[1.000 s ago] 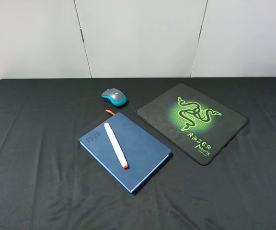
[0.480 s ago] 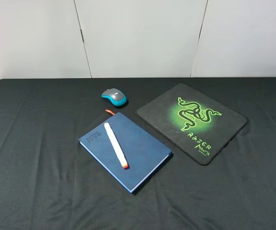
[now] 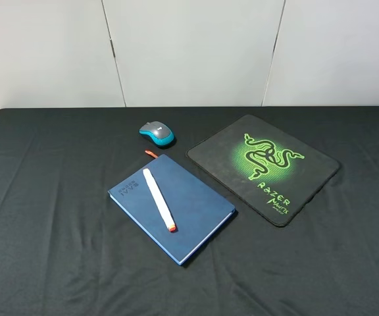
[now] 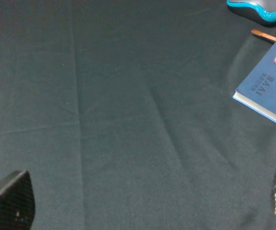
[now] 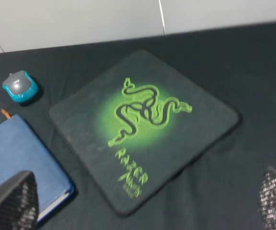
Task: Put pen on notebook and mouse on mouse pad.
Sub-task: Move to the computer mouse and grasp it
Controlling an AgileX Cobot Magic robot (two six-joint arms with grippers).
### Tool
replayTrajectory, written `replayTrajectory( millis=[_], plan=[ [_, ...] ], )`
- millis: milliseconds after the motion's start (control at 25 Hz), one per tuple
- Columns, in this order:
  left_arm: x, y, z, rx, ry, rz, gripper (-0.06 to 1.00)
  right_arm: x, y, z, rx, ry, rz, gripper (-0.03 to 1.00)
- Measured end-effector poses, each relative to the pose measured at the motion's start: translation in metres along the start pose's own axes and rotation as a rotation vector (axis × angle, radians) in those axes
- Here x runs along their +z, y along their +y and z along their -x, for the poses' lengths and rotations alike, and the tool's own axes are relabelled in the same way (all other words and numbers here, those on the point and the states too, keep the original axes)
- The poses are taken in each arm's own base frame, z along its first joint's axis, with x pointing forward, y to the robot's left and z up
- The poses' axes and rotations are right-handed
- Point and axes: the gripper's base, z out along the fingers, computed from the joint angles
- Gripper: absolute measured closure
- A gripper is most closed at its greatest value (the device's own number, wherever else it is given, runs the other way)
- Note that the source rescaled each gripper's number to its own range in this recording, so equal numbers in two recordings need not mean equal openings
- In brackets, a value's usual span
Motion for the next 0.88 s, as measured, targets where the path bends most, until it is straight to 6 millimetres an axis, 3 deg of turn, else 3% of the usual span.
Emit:
replayTrajectory(
  millis=[200,480,880],
  plan=[
    [0.000,0.000,0.000,0.000,0.000,0.000,-0.04,0.029,0.001,0.041,-0.109,0.058,0.027,-0.03],
    [0.000,0.000,0.000,0.000,0.000,0.000,-0.03,0.078,0.008,0.081,-0.177,0.162,0.106,-0.03],
    [0.000,0.000,0.000,0.000,0.000,0.000,-0.03,0.168,0.069,0.102,-0.381,0.321,0.304,-0.03]
  ],
)
